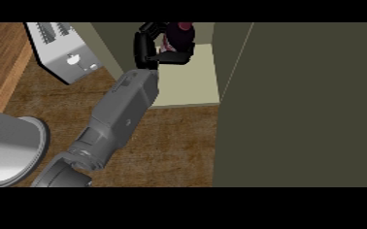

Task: Pick up the wine, place it into the cabinet and close the cabinet

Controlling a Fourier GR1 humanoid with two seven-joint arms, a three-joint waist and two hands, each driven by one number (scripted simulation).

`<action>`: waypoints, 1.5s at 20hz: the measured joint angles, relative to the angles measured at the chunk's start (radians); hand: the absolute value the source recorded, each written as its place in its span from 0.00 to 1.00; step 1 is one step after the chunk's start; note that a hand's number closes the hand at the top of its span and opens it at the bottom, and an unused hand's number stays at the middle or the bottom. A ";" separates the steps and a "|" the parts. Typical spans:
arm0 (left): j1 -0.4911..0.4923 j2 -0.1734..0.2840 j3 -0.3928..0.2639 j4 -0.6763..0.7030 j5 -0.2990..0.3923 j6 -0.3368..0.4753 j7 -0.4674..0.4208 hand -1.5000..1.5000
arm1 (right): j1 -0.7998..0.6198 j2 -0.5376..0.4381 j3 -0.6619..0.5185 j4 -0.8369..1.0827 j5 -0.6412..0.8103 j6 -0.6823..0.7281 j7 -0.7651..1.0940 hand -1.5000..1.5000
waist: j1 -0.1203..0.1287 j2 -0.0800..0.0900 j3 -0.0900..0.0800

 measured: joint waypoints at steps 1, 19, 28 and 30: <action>-0.005 -0.001 0.002 0.009 0.002 -0.004 0.000 1.00 | 0.008 0.007 0.009 0.000 0.001 -0.003 -0.004 0.00 | 0.001 0.000 0.000; -0.045 0.001 0.032 0.153 -0.008 0.029 -0.052 0.00 | -0.010 -0.005 0.003 0.006 0.000 0.003 -0.008 0.00 | -0.010 0.006 0.001; -0.033 0.004 0.017 0.194 -0.047 0.077 -0.057 0.00 | 0.002 -0.004 -0.002 0.007 -0.004 0.015 -0.023 0.00 | -0.019 0.010 0.000; -0.027 0.004 0.017 0.191 -0.050 0.080 -0.070 0.00 | -0.007 -0.003 0.002 0.009 -0.004 0.014 -0.020 0.00 | -0.020 0.011 0.001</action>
